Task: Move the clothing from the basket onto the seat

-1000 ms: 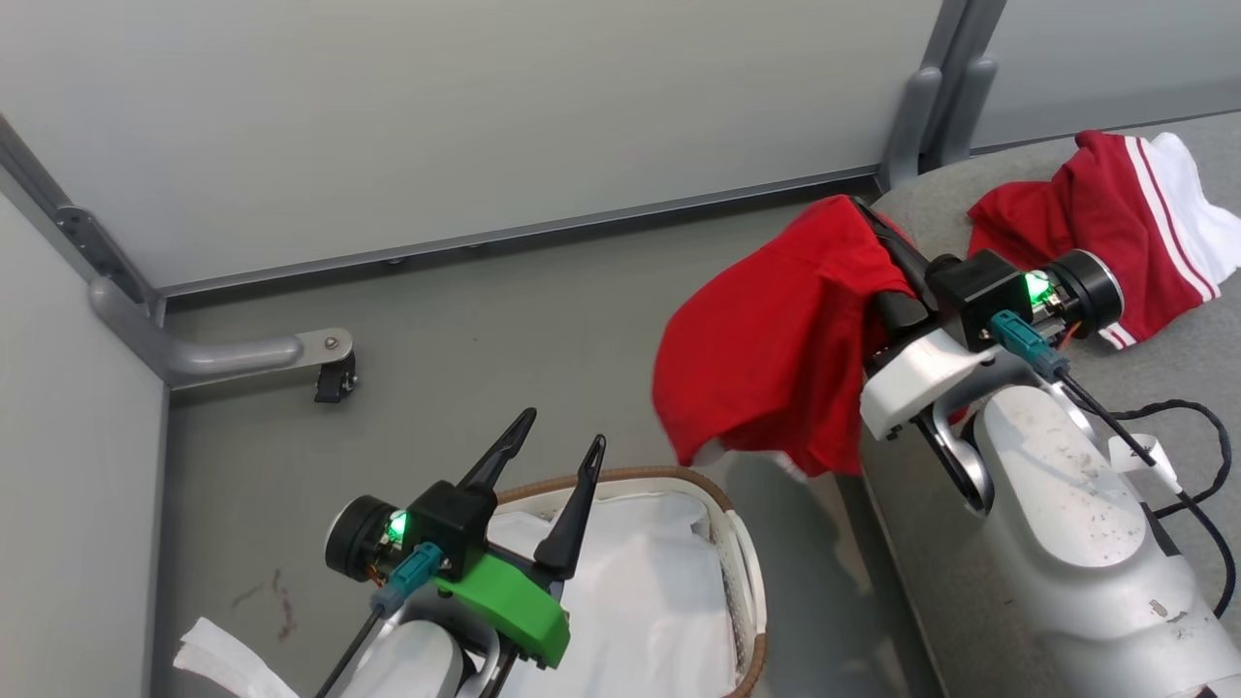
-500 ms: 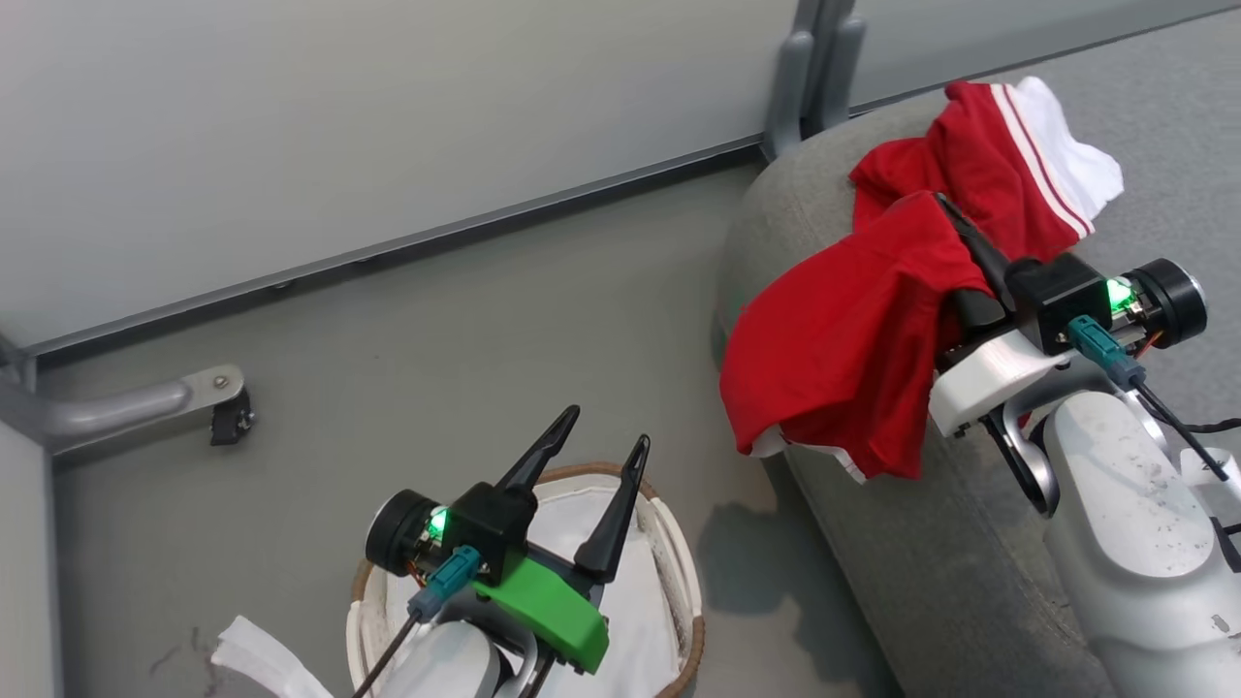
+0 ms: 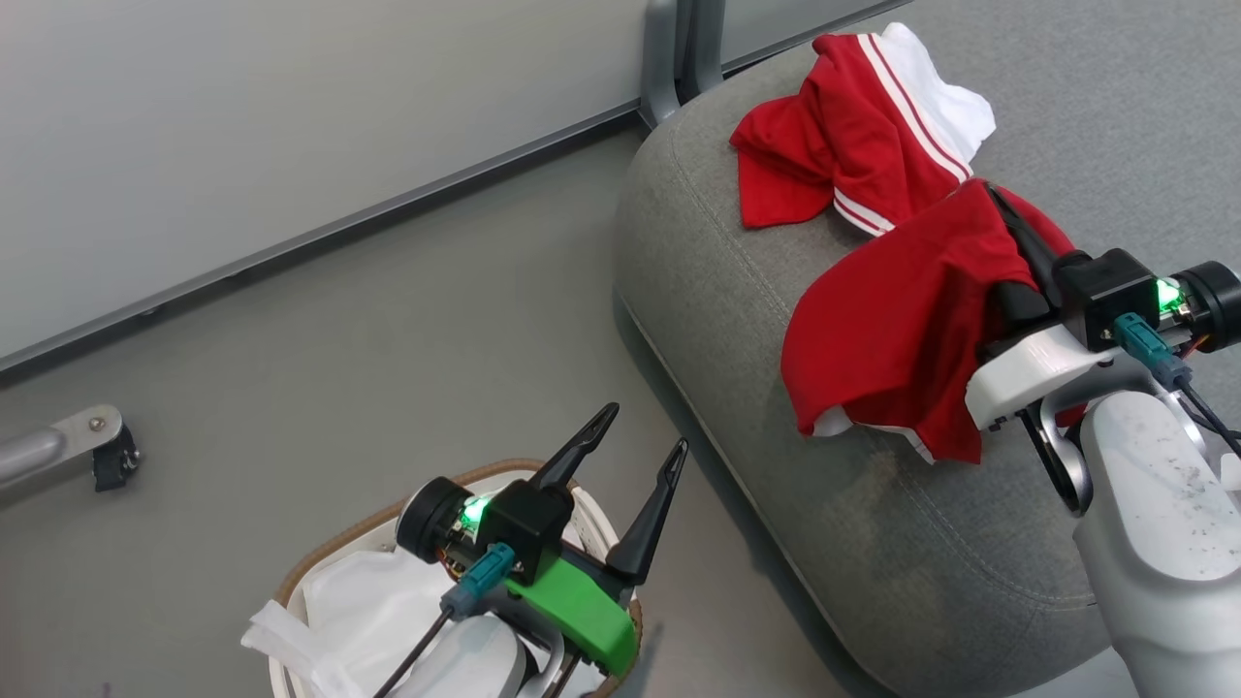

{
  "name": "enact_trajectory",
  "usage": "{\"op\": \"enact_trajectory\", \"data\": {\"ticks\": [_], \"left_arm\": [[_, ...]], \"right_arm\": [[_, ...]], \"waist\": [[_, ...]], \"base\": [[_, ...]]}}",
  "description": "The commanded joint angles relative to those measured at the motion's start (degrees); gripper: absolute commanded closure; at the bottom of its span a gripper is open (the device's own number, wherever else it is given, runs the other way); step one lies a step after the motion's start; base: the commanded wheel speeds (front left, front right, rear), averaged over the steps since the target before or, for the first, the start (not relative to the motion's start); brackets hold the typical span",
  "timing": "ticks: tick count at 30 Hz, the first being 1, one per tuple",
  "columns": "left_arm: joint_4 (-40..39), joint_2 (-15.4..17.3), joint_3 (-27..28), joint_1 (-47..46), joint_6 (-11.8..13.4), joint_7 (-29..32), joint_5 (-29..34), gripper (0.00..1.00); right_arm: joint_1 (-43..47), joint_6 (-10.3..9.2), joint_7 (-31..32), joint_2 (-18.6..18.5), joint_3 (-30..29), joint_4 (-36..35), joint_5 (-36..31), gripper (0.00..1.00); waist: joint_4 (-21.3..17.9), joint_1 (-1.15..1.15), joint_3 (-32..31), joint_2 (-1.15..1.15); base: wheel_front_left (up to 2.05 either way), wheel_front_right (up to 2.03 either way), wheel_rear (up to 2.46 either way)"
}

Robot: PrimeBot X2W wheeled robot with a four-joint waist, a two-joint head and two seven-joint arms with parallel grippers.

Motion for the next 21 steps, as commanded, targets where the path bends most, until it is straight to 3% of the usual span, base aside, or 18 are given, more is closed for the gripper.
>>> {"op": "enact_trajectory", "data": {"ticks": [1,14,21], "left_arm": [[-0.25,0.64,-0.1,-0.91,-0.14,-0.04,0.22,0.0],[-1.14,3.15,-1.26,-3.75,-0.14,-0.04,1.2,0.0],[-2.2,3.85,-1.16,-7.21,-0.14,-0.04,2.82,0.0]], "right_arm": [[0.41,-0.08,-0.11,-0.49,-0.15,0.2,-0.61,1.0],[-13.81,-0.08,-0.11,-10.22,-3.6,-0.18,-2.82,1.0],[-23.19,-0.08,-0.11,-16.43,-11.23,-2.12,-5.42,1.0]], "waist": [[-0.56,0.0,1.38,-0.01],[3.1,0.0,10.57,-0.01],[6.49,0.0,17.64,-0.01]], "base": [[0.0,0.0,0.0],[0.0,0.0,0.0],[0.0,0.0,0.0]]}}
